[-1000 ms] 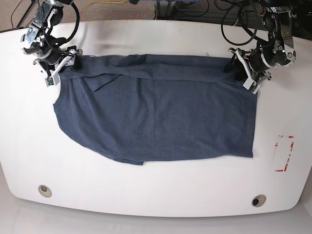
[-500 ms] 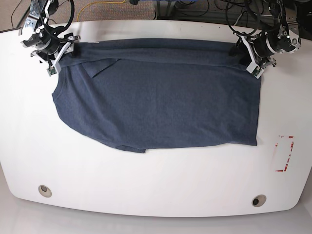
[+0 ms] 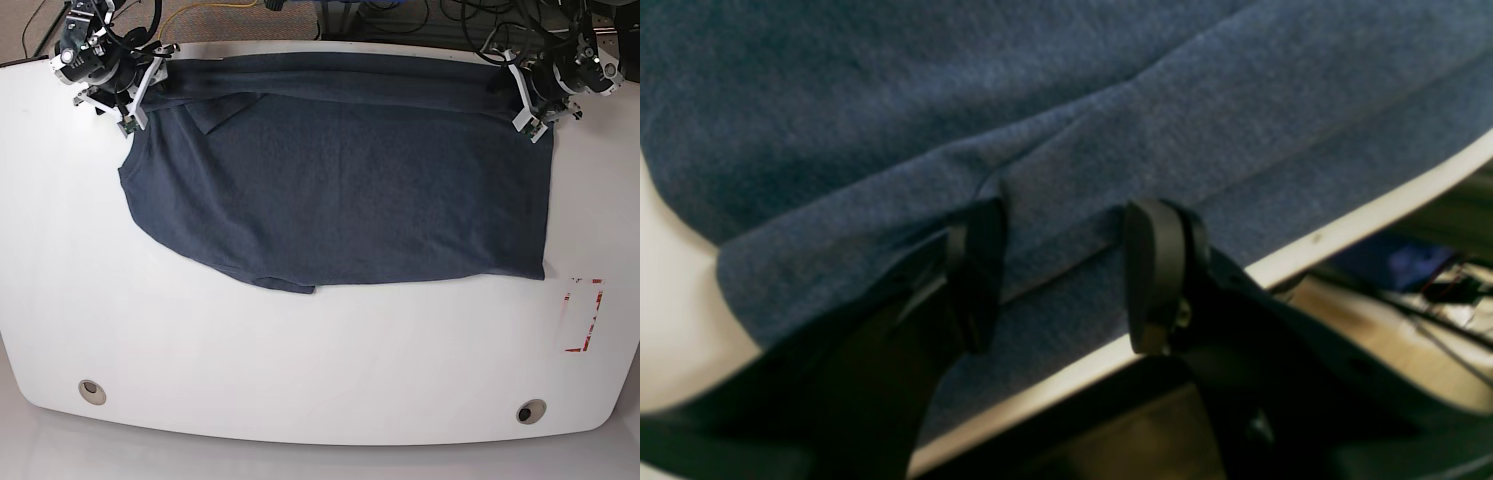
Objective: Layout the t-shirt on the table in an organized manner, then fold the t-shirt properly
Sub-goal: 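Release the hem with both grippers and move them to the shirt's sides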
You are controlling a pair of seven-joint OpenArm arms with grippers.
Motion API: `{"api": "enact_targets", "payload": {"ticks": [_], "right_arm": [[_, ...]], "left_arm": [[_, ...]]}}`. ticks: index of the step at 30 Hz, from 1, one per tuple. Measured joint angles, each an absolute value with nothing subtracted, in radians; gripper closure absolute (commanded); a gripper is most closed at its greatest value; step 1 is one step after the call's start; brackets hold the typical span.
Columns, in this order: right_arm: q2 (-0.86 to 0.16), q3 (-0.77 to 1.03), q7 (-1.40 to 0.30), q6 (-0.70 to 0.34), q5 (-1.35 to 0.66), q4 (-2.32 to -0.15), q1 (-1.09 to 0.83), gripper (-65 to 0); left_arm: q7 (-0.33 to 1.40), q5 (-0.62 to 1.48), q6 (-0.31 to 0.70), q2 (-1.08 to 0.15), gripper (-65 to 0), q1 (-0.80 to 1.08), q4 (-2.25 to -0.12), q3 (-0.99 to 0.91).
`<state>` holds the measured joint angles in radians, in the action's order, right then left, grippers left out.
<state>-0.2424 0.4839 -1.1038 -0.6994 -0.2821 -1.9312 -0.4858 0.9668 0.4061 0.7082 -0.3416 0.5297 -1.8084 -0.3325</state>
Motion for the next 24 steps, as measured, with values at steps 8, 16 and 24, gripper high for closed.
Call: {"api": "enact_targets", "payload": {"ticks": [8,16,24], "right_arm": [[-0.242,0.483,-1.116,-0.7,-0.284,-1.959,-0.438,-34.9],[-0.263,0.512,-1.17,-0.7,-0.285,-2.002,-0.404,-35.0],[-0.269,0.514,-1.183,-0.701,-0.284,-2.002,-0.302,-35.0]], "left_arm": [[1.08,0.352,0.699,-0.317,-41.5,0.529,-1.875,-0.377],[1.192,0.365,0.698,-0.306,-45.8,0.415,-1.932,-0.415],[1.323,0.365,0.697,-0.308,-45.8,0.276,-1.97,-0.42]]}}
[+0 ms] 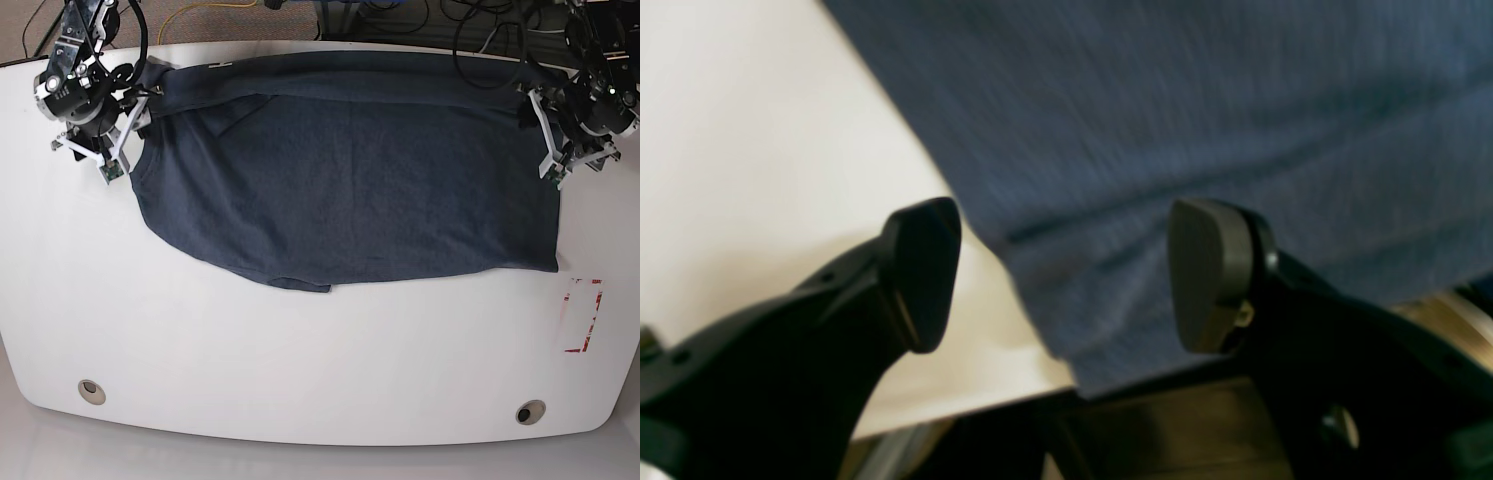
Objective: Layout the t-shirt on the table in an organized manner, then fold the t-shirt properly
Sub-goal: 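Release the hem with both grippers and move them to the shirt's sides, then grasp the shirt's side edges with both grippers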
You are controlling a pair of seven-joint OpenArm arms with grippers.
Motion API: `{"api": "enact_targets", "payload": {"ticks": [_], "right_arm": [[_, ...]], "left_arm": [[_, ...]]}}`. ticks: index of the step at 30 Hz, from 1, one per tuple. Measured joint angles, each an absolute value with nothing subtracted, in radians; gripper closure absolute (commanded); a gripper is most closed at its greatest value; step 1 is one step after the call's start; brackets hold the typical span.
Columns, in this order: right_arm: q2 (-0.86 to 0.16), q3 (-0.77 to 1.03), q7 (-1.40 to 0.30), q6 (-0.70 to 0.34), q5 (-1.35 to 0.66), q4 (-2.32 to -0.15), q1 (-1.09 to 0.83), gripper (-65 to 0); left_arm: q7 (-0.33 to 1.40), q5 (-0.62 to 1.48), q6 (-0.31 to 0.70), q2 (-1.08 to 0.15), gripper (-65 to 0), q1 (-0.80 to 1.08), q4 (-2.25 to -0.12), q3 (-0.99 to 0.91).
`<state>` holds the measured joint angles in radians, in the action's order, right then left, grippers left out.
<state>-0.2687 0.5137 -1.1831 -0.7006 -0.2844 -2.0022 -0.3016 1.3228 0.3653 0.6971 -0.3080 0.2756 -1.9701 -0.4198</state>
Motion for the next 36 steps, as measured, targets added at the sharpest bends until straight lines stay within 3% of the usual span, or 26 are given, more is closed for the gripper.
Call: {"api": "enact_targets", "payload": {"ticks": [9,18,26,36], "right_arm": [[-0.311,0.517,-1.196,-0.698,-0.265,-1.966,-0.135,-35.0],[-0.281,0.464,-1.188,-0.699,-0.268,-1.759,0.127,-35.0],[-0.275,0.413,-1.183,-0.698,-0.269,-1.575,0.26,-35.0],[-0.274,0.381,-1.183,-0.699,-0.27,-1.544,0.266,-35.0]], "left_arm": [[1.364,0.355,0.697,-0.31,-45.8,0.024,-1.967,-0.464],[1.357,0.331,0.654,-0.308,-45.8,-0.231,-1.82,-0.462],[1.175,0.245,0.65,-0.309,-45.8,-0.339,-1.523,-0.462],[0.965,0.17,0.651,-0.311,-46.0,-0.391,-1.174,-0.461]]}}
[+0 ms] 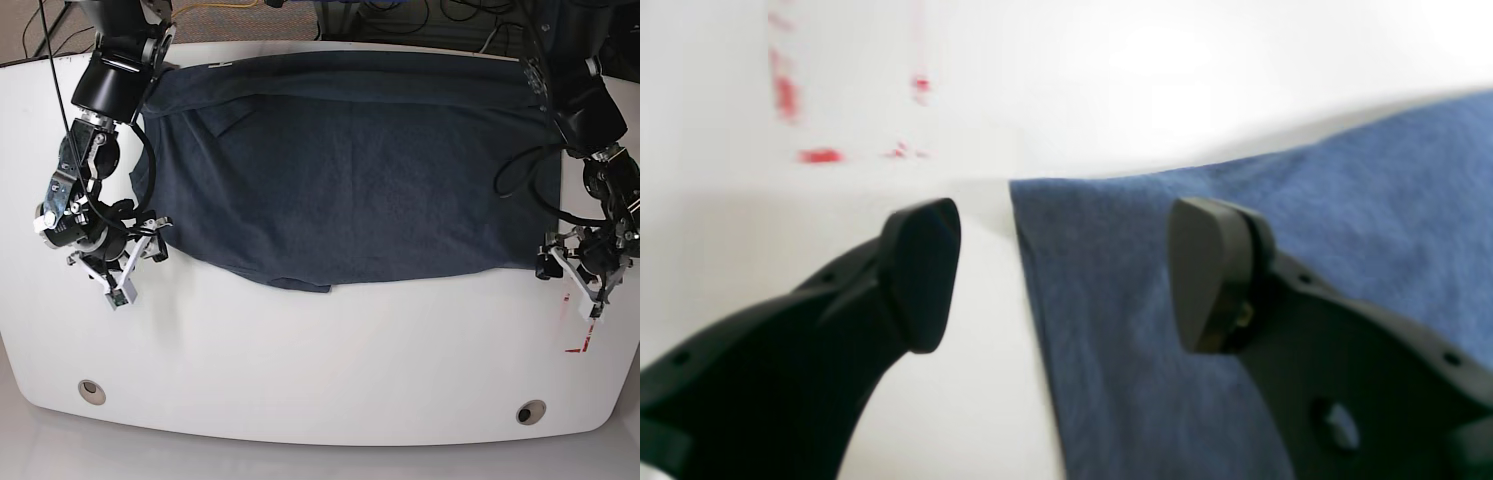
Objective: Layout the t-shirt on the table in an organized manner, then fold the t-shirt properly
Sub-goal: 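Grasp the shirt's side edges with both grippers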
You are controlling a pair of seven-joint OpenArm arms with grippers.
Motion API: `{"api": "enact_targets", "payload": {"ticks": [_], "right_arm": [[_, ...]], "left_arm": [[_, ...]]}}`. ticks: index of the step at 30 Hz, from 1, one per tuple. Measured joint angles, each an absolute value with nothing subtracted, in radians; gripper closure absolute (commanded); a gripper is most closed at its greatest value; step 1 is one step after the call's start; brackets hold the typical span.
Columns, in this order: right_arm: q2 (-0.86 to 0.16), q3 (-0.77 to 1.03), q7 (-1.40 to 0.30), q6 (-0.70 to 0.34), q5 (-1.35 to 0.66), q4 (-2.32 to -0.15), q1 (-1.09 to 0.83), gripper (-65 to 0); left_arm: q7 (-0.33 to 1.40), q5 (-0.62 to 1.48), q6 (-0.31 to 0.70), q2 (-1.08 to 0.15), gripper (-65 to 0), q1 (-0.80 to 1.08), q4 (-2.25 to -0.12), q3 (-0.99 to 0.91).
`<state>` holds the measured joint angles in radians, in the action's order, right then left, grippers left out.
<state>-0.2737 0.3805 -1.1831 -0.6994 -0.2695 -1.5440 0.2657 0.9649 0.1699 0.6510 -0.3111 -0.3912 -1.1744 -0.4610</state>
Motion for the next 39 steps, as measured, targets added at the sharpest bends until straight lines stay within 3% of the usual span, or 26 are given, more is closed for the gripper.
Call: {"api": "enact_targets", "payload": {"ticks": [16,35,39], "right_arm": [[-0.27,0.419,-1.187,-0.699,-0.274,-1.644,0.192,-35.0],[-0.272,0.453,-1.19,-0.699,-0.27,-1.709,0.131,-35.0],[-0.271,0.451,-1.189,-0.7,-0.277,-1.723,0.133,-35.0]], "left_arm": [[0.701,0.128,0.644,-0.384,-46.3,-0.399,-0.848,-0.46],[0.634,0.135,0.639,-0.368,-45.6,-0.463,-0.741,-0.324],[0.631,0.136,0.636,-0.345,-36.1,-0.467,-0.746,-0.324]]}}
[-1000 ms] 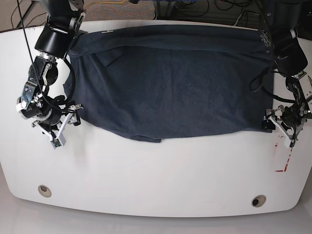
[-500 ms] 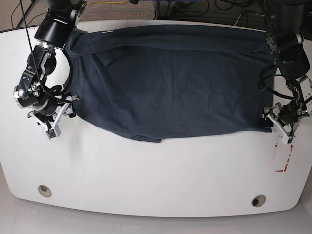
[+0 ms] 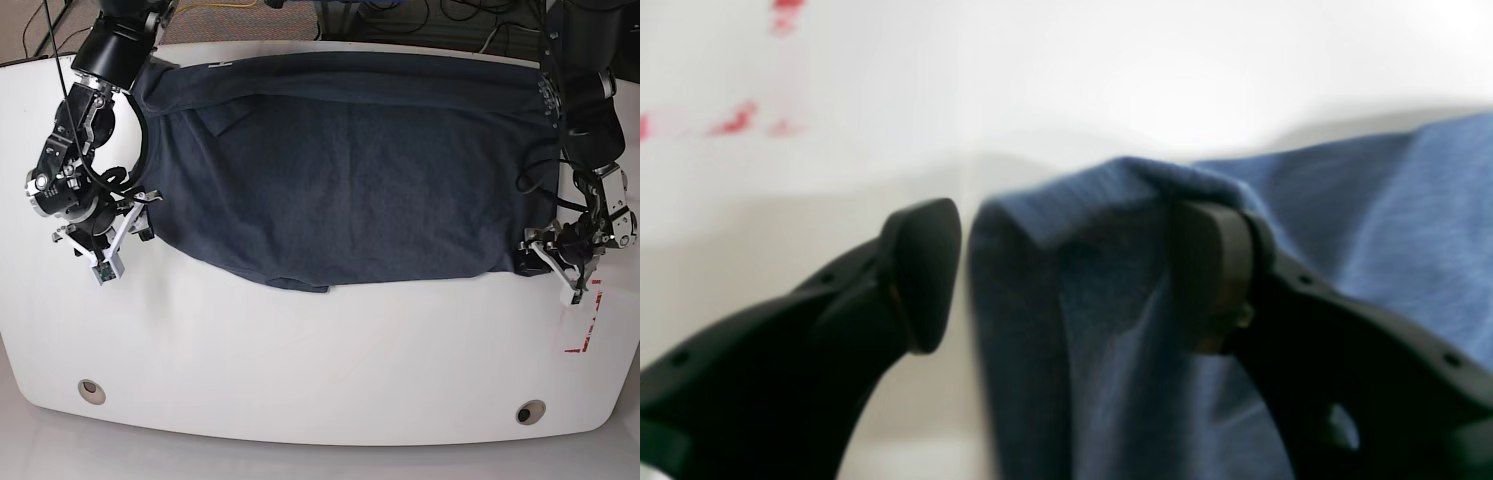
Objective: Layout the t-shirt on the table in an organized manner, then fold the t-shirt properly
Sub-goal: 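Grasp the shirt's side edges with both grippers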
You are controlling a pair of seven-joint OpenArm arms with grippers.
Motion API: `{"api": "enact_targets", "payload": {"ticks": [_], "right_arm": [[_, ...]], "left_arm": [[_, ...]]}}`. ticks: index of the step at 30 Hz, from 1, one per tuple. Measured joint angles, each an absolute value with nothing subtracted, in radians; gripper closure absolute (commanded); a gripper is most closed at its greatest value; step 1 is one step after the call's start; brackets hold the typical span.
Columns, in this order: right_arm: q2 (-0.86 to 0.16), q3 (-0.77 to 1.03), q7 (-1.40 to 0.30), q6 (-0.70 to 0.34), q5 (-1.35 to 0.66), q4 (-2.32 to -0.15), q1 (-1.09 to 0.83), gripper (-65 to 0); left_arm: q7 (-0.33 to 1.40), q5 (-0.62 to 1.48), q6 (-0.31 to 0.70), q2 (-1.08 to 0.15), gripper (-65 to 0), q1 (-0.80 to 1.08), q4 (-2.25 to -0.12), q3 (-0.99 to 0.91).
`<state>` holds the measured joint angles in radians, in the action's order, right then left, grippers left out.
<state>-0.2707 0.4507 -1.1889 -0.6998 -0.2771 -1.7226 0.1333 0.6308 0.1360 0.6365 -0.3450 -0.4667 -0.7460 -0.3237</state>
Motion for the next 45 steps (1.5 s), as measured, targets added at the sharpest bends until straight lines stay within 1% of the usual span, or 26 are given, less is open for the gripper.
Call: {"api": "enact_targets", "payload": {"ticks": [3,5,6,7,8,19,25,28,33,37,45], "right_arm": [[-0.266,0.45,-1.191,-0.699,-0.269,-1.719,0.152,-35.0],[-0.258,0.453,-1.19,-0.699,-0.265,-1.706,0.173,-35.0],[-0.256,0.452,-1.189,-0.696,-0.265,-1.692,0.186,-35.0],[-0.253,0.451,-1.188,-0.697,-0.266,-1.68,0.204,-35.0],[-0.246,0.451,-1.187,-0.701,-0.267,-1.656,0.22,-35.0],[-0.211,0.448,-1.081,-0.697,-0.266,-1.377,0.373,-35.0],[-0.198,0.445,-0.994,-0.696,-0.265,-1.242,0.408,-35.0],[-0.197,0.445,-0.922,-0.697,-0.266,-1.168,0.419,-35.0],[-0.2,0.445,-0.83,-0.696,-0.263,-1.06,0.422,-35.0],[-0.199,0.437,-0.797,-0.695,-0.262,-1.009,0.416,-35.0],[-0.192,0.307,-0.78,-0.691,-0.265,-0.967,0.411,-35.0]], "left_arm": [[0.633,0.144,0.64,-0.331,-23.5,-0.468,-0.746,-0.321],[0.635,0.15,0.646,-0.326,-11.4,-0.468,-0.746,-0.319],[0.635,0.151,0.646,-0.325,-7.2,-0.467,-0.746,-0.32],[0.635,0.151,0.648,-0.326,-1.0,-0.466,-0.746,-0.32],[0.636,0.15,0.648,-0.327,0.0,-0.465,-0.746,-0.32],[0.652,0.15,0.648,-0.329,0.0,-0.447,-0.776,-0.324],[0.663,0.154,0.653,-0.328,0.0,-0.374,-0.889,-0.324],[0.716,0.142,0.651,-0.327,0.0,-0.345,-0.957,-0.324],[0.75,0.135,0.651,-0.321,0.0,-0.316,-1.044,-0.326],[0.758,0.136,0.652,-0.308,0.0,-0.304,-1.092,-0.326],[0.757,0.141,0.652,-0.304,0.0,-0.266,-1.136,-0.324]]}}
